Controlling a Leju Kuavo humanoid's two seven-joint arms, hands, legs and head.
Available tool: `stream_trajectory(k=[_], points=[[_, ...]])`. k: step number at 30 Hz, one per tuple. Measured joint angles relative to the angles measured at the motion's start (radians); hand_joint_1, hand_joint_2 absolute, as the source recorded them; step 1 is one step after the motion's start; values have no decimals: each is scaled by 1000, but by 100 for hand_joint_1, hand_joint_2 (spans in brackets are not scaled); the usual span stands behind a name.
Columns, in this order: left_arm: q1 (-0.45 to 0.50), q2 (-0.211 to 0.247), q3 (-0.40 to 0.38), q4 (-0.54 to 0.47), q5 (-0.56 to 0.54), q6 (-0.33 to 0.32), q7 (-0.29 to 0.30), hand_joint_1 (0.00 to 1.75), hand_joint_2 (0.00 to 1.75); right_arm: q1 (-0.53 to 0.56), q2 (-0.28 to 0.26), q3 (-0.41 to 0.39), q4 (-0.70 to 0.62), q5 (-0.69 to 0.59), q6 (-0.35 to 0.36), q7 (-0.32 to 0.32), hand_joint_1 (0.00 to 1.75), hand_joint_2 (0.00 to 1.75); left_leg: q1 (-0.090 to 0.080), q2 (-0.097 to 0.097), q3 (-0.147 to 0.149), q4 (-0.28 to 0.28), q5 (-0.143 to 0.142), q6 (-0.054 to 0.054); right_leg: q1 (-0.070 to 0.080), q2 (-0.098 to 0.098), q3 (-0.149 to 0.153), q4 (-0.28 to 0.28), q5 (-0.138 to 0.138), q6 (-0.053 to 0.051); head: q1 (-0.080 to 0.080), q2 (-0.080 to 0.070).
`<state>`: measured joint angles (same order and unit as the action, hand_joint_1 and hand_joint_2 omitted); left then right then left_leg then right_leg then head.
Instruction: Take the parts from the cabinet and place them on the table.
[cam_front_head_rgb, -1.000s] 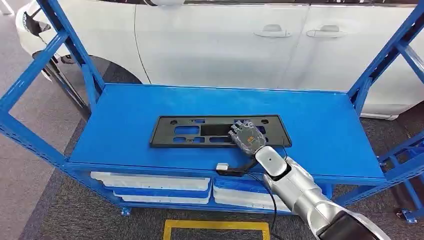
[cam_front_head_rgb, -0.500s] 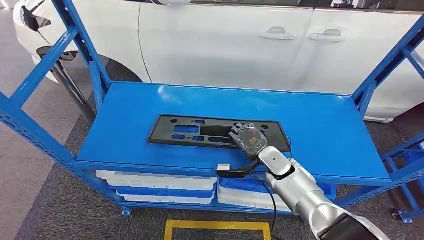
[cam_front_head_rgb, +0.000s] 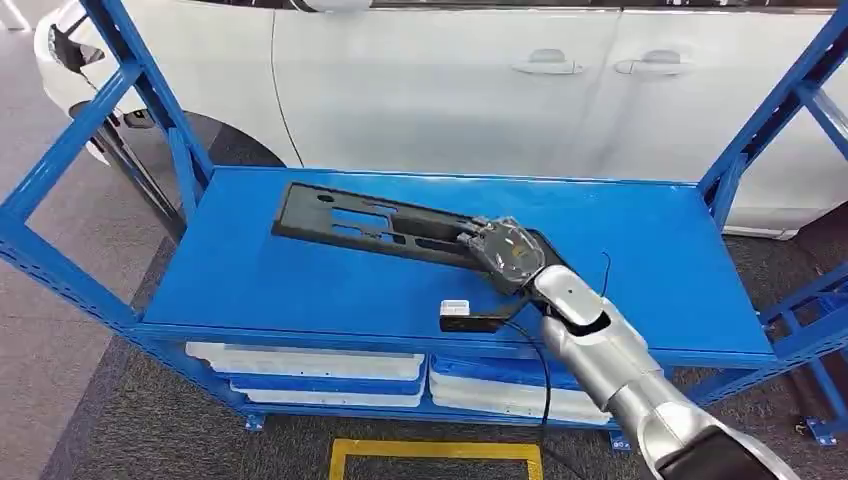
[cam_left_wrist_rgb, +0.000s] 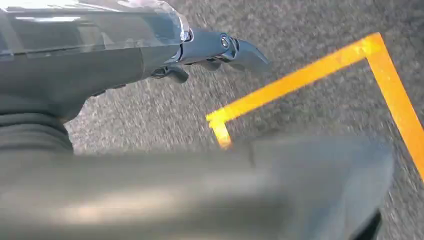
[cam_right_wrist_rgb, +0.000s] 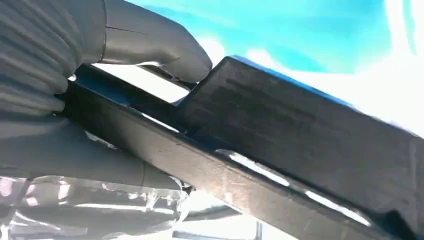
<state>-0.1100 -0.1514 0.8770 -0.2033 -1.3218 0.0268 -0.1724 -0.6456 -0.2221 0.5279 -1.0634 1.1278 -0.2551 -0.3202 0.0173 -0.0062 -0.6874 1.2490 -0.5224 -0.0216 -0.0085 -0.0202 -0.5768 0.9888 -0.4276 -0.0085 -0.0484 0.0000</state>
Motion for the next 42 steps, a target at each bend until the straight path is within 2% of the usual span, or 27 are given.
stream_trajectory(k=[2, 3, 4, 7, 9, 10, 12, 13, 14, 15, 17, 18, 19, 21, 22, 23, 24, 27, 28, 30, 32, 33, 34, 37, 39, 40, 42], points=[[-5, 1, 0, 0, 2, 13, 2, 0, 175, -23, -22, -32, -96, -204, 86, -78, 175, 175, 4, 0, 77, -164, 83, -1, -2, 0, -7, 19, -9, 11, 0, 0], [-6, 1, 0, 0, 2, 14, 2, 0, 0, -38, -31, -53, -139, -360, 164, -124, 175, 175, 2, -1, 89, -197, 71, 4, 3, 1, -15, 31, -16, 19, 0, 0], [-9, 2, 0, 0, 3, 14, 2, 0, 0, -45, -39, -79, -185, -495, 234, -159, 175, 175, 0, -5, 89, -204, 68, 22, 4, 1, -24, 38, -17, 25, 0, 0], [-10, 1, 0, 0, 11, 20, 6, 0, 0, -41, -39, -147, -272, -828, 454, -217, 175, 175, -4, -9, 84, -209, 73, 39, 2, -5, -25, 34, -14, 38, 0, 0], [-17, -1, 0, 0, 15, 27, 7, 0, 0, -23, -23, -186, -309, -963, 545, -234, 175, 175, 1, -10, 89, -217, 79, 50, -4, 5, -40, 71, -45, 47, 0, 0], [-19, -2, 0, 0, 16, 28, 7, 0, 175, -17, -11, -205, -321, -990, 559, -239, 175, 175, 1, -10, 88, -217, 79, 56, -4, 9, -74, 138, -81, 50, 0, 0], [-18, -3, 0, 0, 17, 30, 8, 0, 175, -2, 12, -234, -333, -1011, 572, -240, 175, 175, -1, -8, 88, -217, 77, 58, -5, 10, -153, 294, -139, 54, 0, 0], [-18, -3, 0, 0, 19, 32, 8, 0, 175, 8, 18, -241, -336, -1032, 592, -240, 175, 175, -2, -8, 88, -217, 77, 59, -5, 10, -179, 339, -144, 54, 0, 0], [-18, -3, 0, 0, 21, 33, 8, 0, 175, 18, 18, -245, -342, -1060, 614, -241, 175, 175, -2, -9, 89, -217, 76, 60, -5, 10, -181, 334, -127, 53, 0, 0], [-19, -3, 0, 0, 24, 34, 8, 0, 175, 27, 18, -249, -350, -1098, 641, -239, 175, 175, -3, -11, 91, -217, 75, 59, -4, 10, -159, 281, -87, 49, 0, 0], [-18, -3, 0, 0, 34, 34, 0, 0, 175, 36, 18, -264, -378, -1197, 700, -221, 175, 175, -6, -14, 96, -217, 72, 57, -2, 10, -78, 107, 3, 33, 0, 0], [-16, -4, 1, 0, 37, 34, -5, 0, 175, 41, 18, -271, -396, -1246, 729, -212, 175, 175, -5, -14, 94, -218, 70, 56, 4, 8, -51, 48, 8, 22, 0, 0], [-16, -7, 2, 1, 43, 34, -9, 0, 175, 54, 19, -277, -415, -1295, 753, -205, 175, 175, -12, -14, 92, -216, 69, 50, 11, 7, -46, 32, 3, 18, 0, 0], [-11, -8, 5, 1, 48, 38, -15, 0, 175, 107, 19, -283, -448, -1348, 796, -199, 175, 175, -5, -15, 94, -220, 68, 39, 15, 8, -43, 30, 1, 17, 0, 0], [-9, -8, 5, 1, 52, 38, -18, 0, 175, 138, 19, -283, -462, -1354, 804, -200, 175, 175, -5, -14, 98, -225, 68, 33, 15, 9, -42, 27, 0, 14, 0, 0], [-7, -7, 6, 1, 52, 39, -19, 0, 175, 169, 19, -283, -478, -1352, 811, -201, 175, 175, -11, -12, 99, -223, 60, 26, -1, 8, -31, 11, 6, 9, 0, 0], [-4, -7, 6, 1, 50, 40, -20, 0, 175, 194, 19, -283, -494, -1346, 812, -203, 175, 175, -9, -10, 94, -199, 43, 20, 1, 6, -24, 4, 7, 7, 0, 0], [1, -7, 6, 1, 36, 36, -20, 0, 175, 254, 15, -283, -525, -1332, 810, -210, 175, 175, -5, -6, -4, 7, -59, 12, 1, 5, -20, 5, 2, 0, 0, 0], [3, -7, 6, 1, 30, 34, -18, 0, 175, 274, 15, -283, -532, -1327, 810, -211, 175, 175, -5, -4, -34, 65, -74, 9, 1, 5, -20, 6, 1, -2, 0, 0], [5, -7, 5, 1, 25, 34, -15, 0, 175, 307, 15, -283, -548, -1325, 810, -214, 175, 175, -5, -1, -26, 35, -30, 7, 1, 8, -18, 8, -1, 0, 0, 0], [3, -5, 5, 1, 30, 29, -17, 0, 175, 341, 15, -283, -570, -1323, 811, -223, 175, 175, -4, -1, 56, -134, 62, 12, 1, 11, -14, 14, -7, 5, 0, 0], [3, -3, 5, 1, 34, 27, -19, 0, 175, 359, 14, -283, -581, -1322, 812, -228, 175, 175, -5, -3, 88, -205, 79, 17, 1, 11, -14, 18, -11, 10, 0, 0], [2, -2, 5, 1, 37, 27, -19, 0, 175, 374, 15, -283, -589, -1319, 814, -233, 175, 175, -7, -3, 99, -223, 67, 25, 10, 14, -19, 27, -15, 16, 0, 0], [3, 1, 6, 1, 41, 28, -18, 0, 175, 405, 15, -283, -603, -1309, 816, -239, 175, 175, -14, -3, 94, -219, 70, 44, 5, 16, -19, 22, -11, 29, 0, 0], [0, 2, 6, 1, 34, 29, -12, 0, 175, 406, 15, -283, -606, -1309, 820, -238, 175, 175, -7, -1, 98, -228, 78, 56, 1, 16, -21, 35, -22, 38, 0, 0], [-3, 5, 6, 1, 32, 29, -8, 0, 175, 404, 15, -283, -606, -1309, 822, -236, 175, 175, -7, -1, 97, -228, 79, 60, 0, 16, -39, 75, -54, 42, 0, 0], [-6, 10, 5, 1, 29, 29, 0, 0, 175, 408, 15, -282, -604, -1306, 822, -231, 175, 175, -8, -1, 96, -228, 79, 63, -4, 16, -110, 234, -134, 49, 0, 0]])
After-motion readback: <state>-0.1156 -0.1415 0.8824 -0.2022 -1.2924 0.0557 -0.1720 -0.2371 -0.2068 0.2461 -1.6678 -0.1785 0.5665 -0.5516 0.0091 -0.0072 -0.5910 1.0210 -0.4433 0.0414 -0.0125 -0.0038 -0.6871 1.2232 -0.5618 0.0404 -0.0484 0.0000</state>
